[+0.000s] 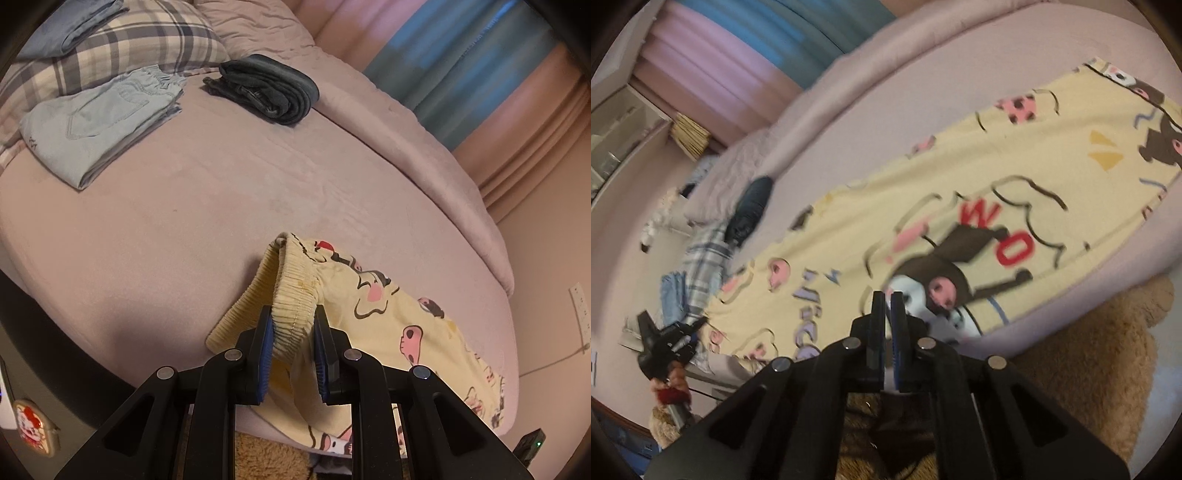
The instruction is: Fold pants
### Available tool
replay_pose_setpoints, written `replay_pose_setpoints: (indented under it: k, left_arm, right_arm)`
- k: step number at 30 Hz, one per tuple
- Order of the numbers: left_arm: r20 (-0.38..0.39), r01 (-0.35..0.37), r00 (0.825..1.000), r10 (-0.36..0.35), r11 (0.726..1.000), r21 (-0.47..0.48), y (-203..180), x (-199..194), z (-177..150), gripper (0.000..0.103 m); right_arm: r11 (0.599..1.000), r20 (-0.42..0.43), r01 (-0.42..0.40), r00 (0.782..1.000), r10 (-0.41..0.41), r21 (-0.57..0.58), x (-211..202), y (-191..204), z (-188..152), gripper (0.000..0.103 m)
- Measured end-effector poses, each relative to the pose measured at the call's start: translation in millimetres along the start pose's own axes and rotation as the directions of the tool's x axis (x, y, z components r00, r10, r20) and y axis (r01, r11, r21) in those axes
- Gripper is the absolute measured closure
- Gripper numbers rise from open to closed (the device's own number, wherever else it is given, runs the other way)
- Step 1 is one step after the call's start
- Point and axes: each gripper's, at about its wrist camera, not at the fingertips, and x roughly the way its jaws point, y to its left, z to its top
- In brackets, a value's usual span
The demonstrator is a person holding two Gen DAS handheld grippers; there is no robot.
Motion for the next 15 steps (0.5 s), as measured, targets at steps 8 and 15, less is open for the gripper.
replay_pose_setpoints:
  k: [8,15]
  left_arm:
    - [-0.015,0.002,1.000,-0.002,1.000,-0.013,3.6,3.1,2.0,0.084]
    - [-0.022,-0.005,1.000,0.005,1.000,-0.009,3.0,5.0,1.5,0.084]
  right_arm:
    - [0.994,0.005,0.090,0.996,-0.091,0.069,4.0,-31.4,-0.1,0.062]
    - [0.992,0.029,0.061,0.997,-0.065,0.114,3.9,-42.6,-3.4,0.063]
